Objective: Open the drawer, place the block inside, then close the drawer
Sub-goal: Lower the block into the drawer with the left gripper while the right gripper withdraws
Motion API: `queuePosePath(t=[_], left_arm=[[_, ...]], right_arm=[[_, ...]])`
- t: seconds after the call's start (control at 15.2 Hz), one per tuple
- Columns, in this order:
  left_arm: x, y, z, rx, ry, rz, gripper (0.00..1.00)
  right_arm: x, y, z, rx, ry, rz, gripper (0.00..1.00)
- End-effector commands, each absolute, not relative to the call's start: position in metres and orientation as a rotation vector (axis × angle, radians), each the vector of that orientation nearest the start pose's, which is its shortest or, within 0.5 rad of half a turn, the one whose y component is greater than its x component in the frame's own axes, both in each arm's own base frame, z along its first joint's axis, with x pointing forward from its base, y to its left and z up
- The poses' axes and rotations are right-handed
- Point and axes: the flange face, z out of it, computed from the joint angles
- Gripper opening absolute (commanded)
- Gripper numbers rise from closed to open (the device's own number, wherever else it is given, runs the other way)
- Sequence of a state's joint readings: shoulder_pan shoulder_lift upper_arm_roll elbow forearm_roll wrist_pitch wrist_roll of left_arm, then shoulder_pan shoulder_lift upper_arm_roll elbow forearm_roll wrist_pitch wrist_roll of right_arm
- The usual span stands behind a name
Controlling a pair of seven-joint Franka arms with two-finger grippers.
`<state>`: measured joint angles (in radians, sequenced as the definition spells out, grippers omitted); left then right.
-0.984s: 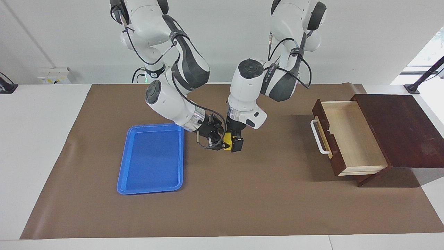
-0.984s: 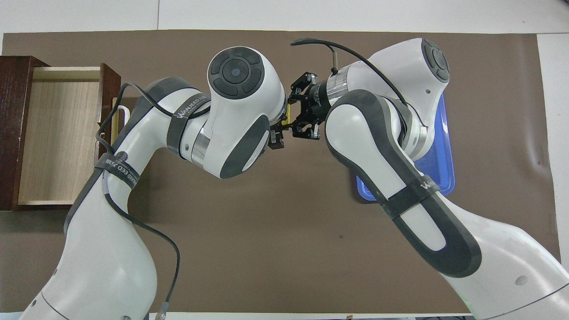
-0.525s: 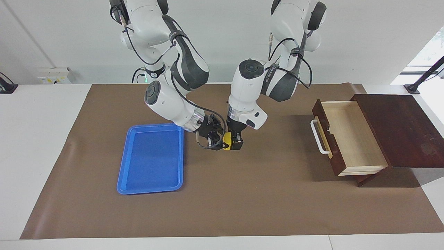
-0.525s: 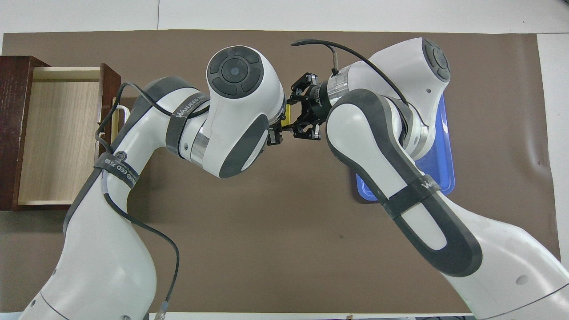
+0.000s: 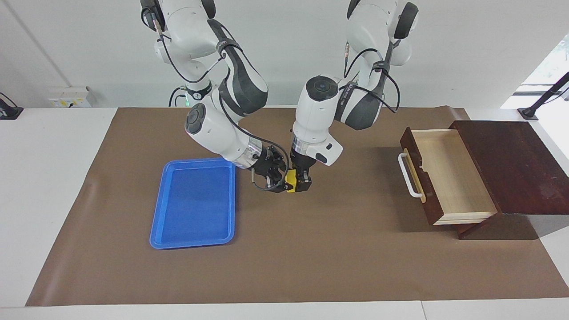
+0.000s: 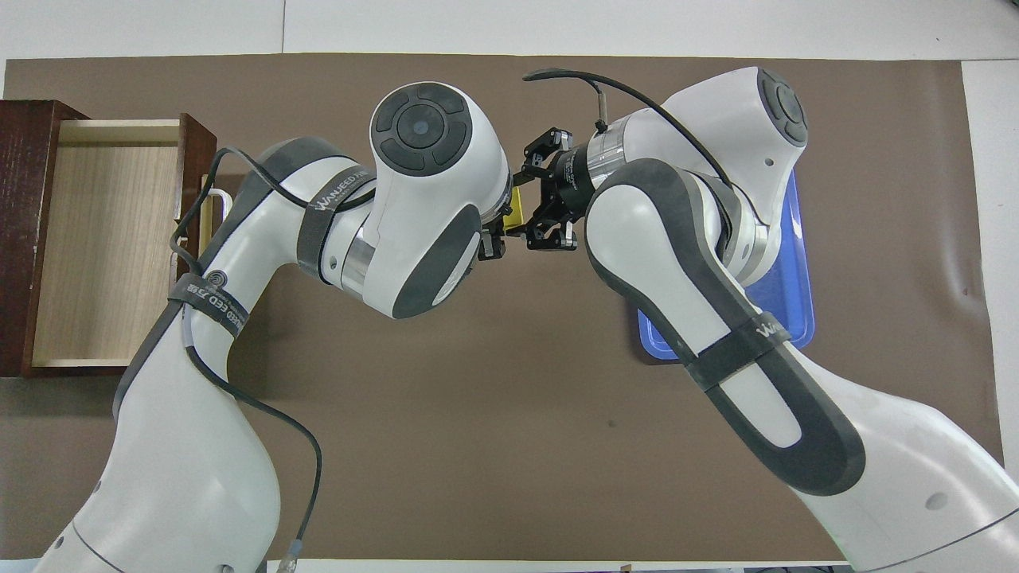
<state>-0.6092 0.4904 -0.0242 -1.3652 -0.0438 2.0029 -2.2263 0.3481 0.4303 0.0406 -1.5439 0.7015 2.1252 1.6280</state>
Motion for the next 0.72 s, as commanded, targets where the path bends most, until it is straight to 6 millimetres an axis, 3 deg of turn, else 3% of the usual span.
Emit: queuePosePath(t=[0.0, 0.26, 0.33, 0.53, 0.66], left_arm=[[0.580, -0.406, 0.471, 2.095, 2.160, -0.025, 0.00], [0.584, -0.308, 0.536, 2.307, 2.107, -0.070, 0.00], [0.587, -0.274, 0.557, 2.321, 2.087, -0.071, 0.00], [0.600, -0.141, 0.603, 2.287, 2.044, -0.146, 0.00], [0.609, -0.050, 0.600, 2.322, 1.998, -0.157, 0.00]], right_arm=[[0.642, 0.280, 0.435, -1.791, 1.873, 0.646, 1.00], [0.645, 0.267, 0.440, -1.781, 1.882, 0.644, 1.00], [0.646, 0.263, 0.439, -1.782, 1.888, 0.648, 1.00], [0.651, 0.238, 0.446, -1.775, 1.909, 0.650, 1.00], [0.660, 0.209, 0.460, -1.774, 1.914, 0.633, 1.00]])
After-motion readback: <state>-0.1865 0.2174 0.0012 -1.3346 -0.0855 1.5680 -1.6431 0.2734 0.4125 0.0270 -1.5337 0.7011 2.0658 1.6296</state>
